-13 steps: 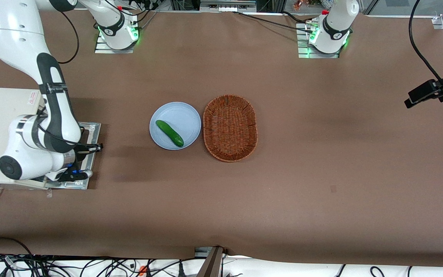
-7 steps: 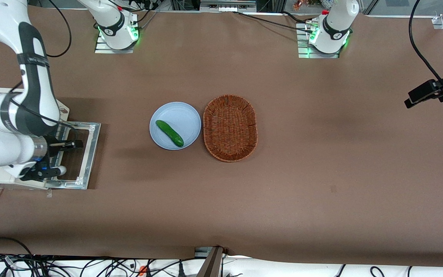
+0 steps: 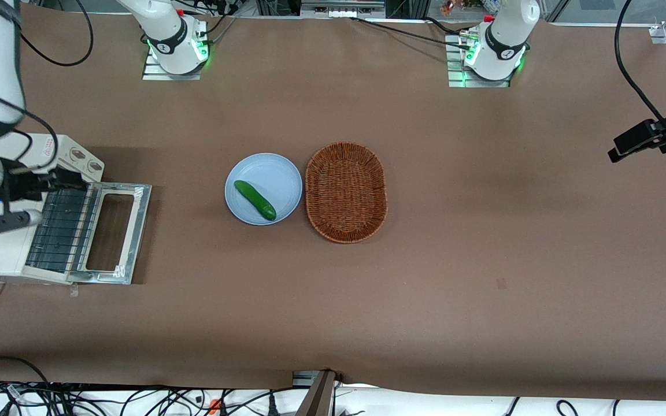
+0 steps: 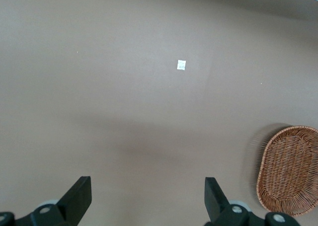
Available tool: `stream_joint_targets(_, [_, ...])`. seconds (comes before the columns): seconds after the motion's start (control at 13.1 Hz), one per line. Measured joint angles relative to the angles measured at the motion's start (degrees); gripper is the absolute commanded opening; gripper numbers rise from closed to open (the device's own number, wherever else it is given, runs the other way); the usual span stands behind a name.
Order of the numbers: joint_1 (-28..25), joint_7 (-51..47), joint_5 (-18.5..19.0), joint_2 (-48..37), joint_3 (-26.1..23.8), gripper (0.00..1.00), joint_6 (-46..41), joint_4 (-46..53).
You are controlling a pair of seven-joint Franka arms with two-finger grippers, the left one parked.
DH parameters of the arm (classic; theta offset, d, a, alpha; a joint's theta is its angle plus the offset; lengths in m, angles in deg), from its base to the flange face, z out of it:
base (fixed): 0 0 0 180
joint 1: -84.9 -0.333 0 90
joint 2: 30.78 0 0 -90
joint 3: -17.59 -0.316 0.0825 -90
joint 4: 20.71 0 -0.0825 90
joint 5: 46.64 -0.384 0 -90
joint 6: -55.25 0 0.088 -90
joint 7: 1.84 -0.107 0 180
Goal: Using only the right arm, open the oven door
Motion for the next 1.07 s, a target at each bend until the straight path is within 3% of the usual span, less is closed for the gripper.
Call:
stream_joint_targets(0.38, [0.02,-1.92,2.56,-6.92,0.79,1.00,-4.98,-0.25])
stream_joint_targets(1.07, [-0.13,-10.94,2.80,-12.31,-0.06,1.00,-10.33,-2.18])
